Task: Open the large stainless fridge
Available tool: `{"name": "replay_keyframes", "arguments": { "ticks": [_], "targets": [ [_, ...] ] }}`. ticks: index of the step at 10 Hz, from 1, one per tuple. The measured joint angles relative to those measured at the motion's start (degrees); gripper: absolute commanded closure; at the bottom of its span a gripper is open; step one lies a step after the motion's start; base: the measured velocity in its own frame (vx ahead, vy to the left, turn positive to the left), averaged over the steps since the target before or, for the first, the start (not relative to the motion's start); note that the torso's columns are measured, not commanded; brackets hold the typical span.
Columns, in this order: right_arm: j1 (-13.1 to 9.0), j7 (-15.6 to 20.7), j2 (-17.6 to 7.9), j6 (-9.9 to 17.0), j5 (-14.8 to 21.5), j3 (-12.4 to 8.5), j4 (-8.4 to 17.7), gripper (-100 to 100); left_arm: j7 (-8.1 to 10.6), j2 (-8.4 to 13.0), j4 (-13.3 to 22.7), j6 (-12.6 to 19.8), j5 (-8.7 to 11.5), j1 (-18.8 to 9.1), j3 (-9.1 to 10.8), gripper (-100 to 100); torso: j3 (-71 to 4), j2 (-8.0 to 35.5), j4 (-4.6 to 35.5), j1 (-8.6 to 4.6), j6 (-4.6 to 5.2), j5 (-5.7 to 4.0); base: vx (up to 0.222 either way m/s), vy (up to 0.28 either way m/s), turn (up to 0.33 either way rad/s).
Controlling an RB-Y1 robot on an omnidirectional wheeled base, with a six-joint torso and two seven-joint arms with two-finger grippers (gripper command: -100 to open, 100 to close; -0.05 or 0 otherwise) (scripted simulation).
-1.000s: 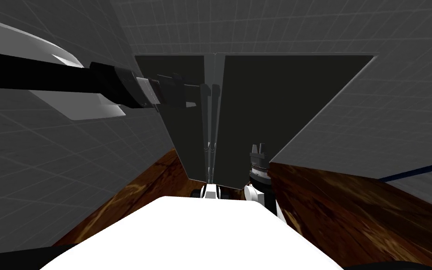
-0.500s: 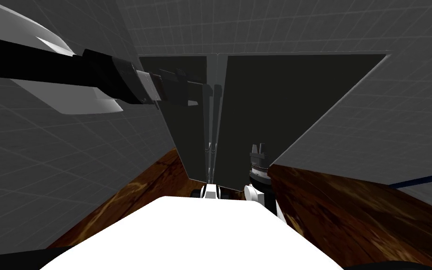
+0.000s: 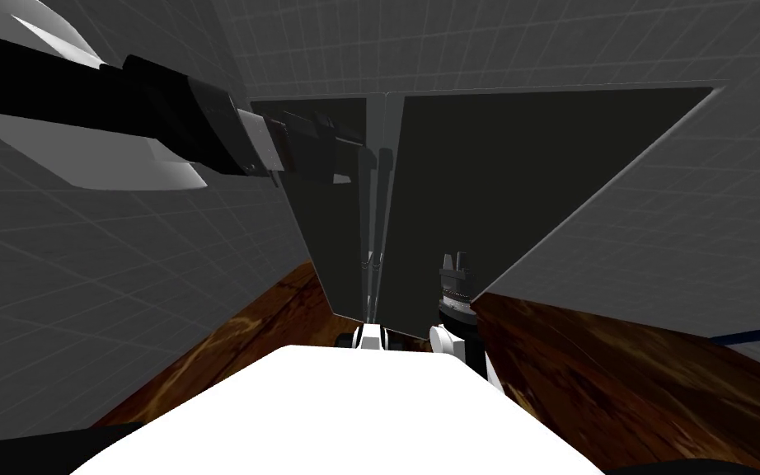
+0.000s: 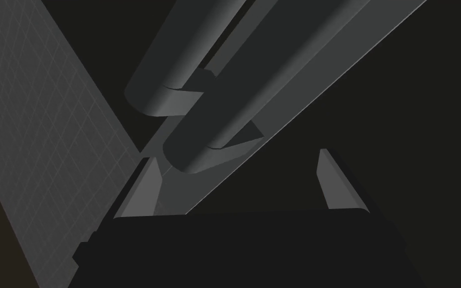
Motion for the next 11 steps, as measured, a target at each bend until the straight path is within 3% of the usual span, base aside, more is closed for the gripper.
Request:
{"name": "replay_keyframes", "arguments": {
  "ticks": [7,9,10,11],
  "targets": [
    [0.1,0.0,0.0,0.0,0.0,0.0,0.1,0,3.48,9.6,-1.4,2.6,4.6,-5.2,-0.28,-100,0.0,0.0,0.0,0.42,-0.13,0.22,0.01,-0.015,0.055],
    [0.1,0.0,0.0,0.0,0.0,0.0,0.1,0,3.31,9.4,-0.9,3.0,4.3,-4.7,-0.65,-100,0.1,0.1,0.0,0.37,0.01,0.17,-0.093,-0.002,-0.342],
    [0.1,0.0,0.0,0.0,0.0,0.0,0.1,0,2.77,9.2,0.3,3.1,3.8,-4.0,-1.74,-100,0.0,0.1,-0.1,0.17,0.02,0.08,-0.124,0.009,-0.15],
    [0.1,0.0,0.0,0.0,0.0,0.0,0.1,0,2.55,9.4,1.7,3.2,3.5,-2.1,-0.95,-100,0.0,0.0,0.0,0.22,-0.09,0.09,-0.107,0.008,-0.286]
  ]
}}
